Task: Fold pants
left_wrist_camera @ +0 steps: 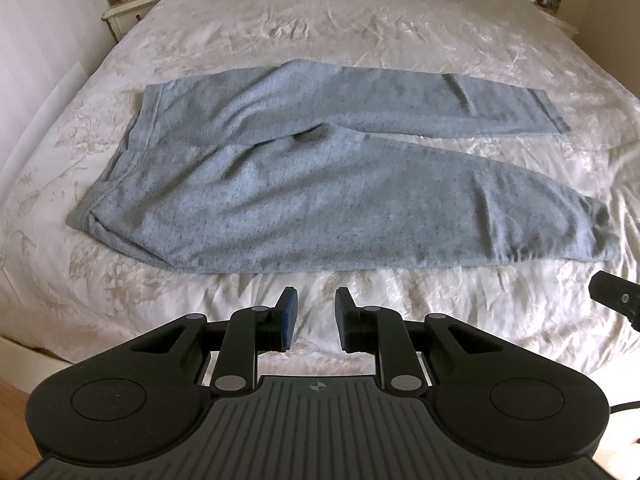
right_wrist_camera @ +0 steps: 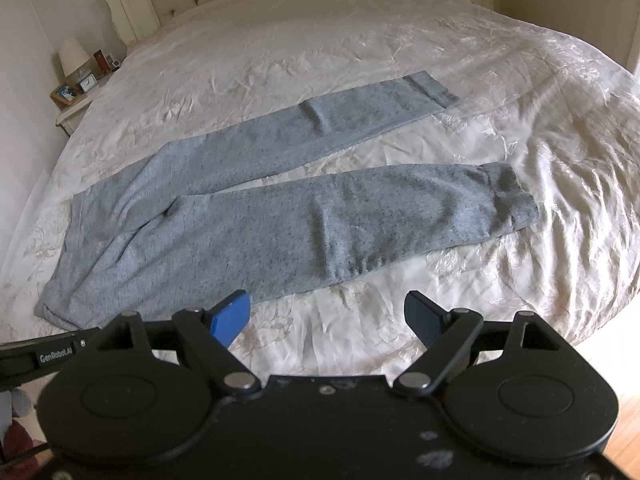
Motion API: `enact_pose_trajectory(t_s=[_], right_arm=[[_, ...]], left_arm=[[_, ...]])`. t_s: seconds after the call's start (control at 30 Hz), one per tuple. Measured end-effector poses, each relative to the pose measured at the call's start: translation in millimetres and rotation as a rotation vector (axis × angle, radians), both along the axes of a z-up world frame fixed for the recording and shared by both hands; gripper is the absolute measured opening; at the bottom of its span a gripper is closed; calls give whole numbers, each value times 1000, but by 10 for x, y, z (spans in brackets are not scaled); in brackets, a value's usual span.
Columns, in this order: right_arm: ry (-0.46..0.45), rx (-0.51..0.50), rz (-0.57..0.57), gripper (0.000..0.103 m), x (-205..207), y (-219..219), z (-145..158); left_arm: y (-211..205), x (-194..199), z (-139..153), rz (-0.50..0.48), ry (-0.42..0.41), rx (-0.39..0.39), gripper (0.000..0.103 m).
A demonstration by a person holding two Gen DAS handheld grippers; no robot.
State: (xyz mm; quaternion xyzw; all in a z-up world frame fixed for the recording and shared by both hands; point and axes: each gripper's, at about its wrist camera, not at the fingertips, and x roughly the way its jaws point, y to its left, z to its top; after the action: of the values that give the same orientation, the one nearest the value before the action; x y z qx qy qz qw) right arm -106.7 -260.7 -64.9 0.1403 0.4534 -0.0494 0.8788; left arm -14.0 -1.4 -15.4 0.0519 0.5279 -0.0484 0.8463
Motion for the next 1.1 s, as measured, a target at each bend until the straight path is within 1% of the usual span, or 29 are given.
enact_pose_trajectory(t_s=[0.8,0.93,1.1], right_arm=[[30,24,-17,89,-8,-21,-71],[32,32,-21,89,-24,-38,-91],[57,49,-27,89,-17,-118,-164]], left_arm=[[-69,18,-58,-39,32,23,20],[-72,28,-92,-34,44,23,20],[-101,80,-177,-19,82,26,20]])
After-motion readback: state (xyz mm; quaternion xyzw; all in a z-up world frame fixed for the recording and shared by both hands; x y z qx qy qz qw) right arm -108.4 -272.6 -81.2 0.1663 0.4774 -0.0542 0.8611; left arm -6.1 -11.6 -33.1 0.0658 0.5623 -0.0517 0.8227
